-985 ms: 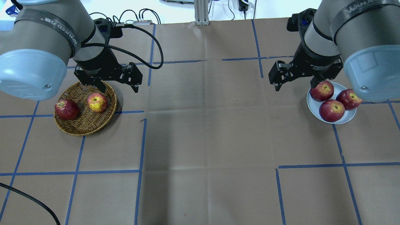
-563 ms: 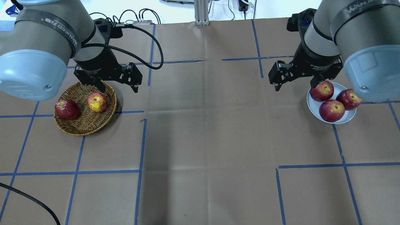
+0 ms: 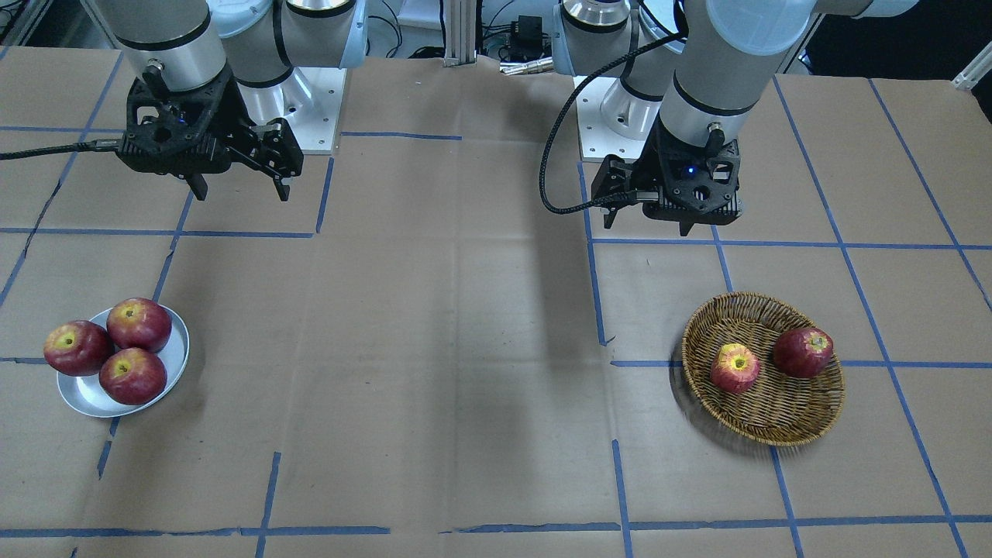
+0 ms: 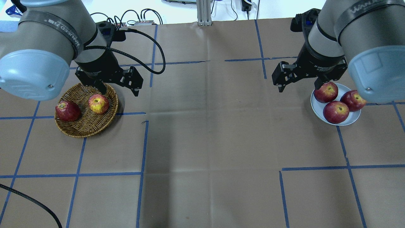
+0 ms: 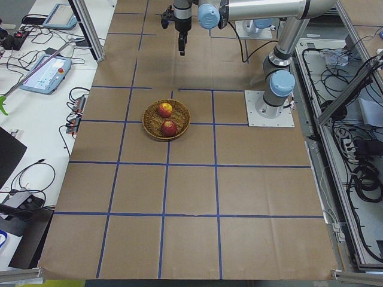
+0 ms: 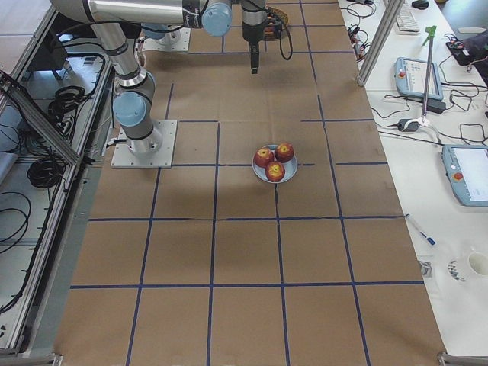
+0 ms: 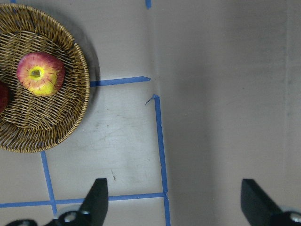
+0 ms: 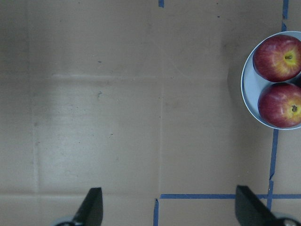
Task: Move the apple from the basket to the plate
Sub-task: 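Lower the left gripper onto the yellow-red apple in the basket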
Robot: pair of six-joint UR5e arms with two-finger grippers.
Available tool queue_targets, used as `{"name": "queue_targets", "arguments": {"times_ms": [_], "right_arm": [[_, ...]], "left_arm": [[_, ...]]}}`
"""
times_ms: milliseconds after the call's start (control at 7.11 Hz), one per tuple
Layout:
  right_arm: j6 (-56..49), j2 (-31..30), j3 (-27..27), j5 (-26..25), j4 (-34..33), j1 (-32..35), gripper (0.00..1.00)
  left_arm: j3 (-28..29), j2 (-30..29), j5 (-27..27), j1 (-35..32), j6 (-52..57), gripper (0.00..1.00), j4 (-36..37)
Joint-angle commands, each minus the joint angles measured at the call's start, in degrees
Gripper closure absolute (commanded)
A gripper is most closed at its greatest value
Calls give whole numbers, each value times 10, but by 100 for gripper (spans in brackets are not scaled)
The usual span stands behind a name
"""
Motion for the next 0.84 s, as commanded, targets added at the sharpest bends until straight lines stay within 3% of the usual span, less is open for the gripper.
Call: {"name": "queue_targets", "arguments": {"times_ms": [0, 281, 704], "right_arm": [[0, 0, 0, 0, 0, 0, 0], [0, 0, 0, 0, 0, 0, 0], [0, 0, 0, 0, 0, 0, 0]], "left_arm": [[-41, -4, -7, 65, 149, 1, 8], [-67, -23, -6, 128, 197, 1, 35], [-66, -131, 1, 147, 216, 2, 182]]}}
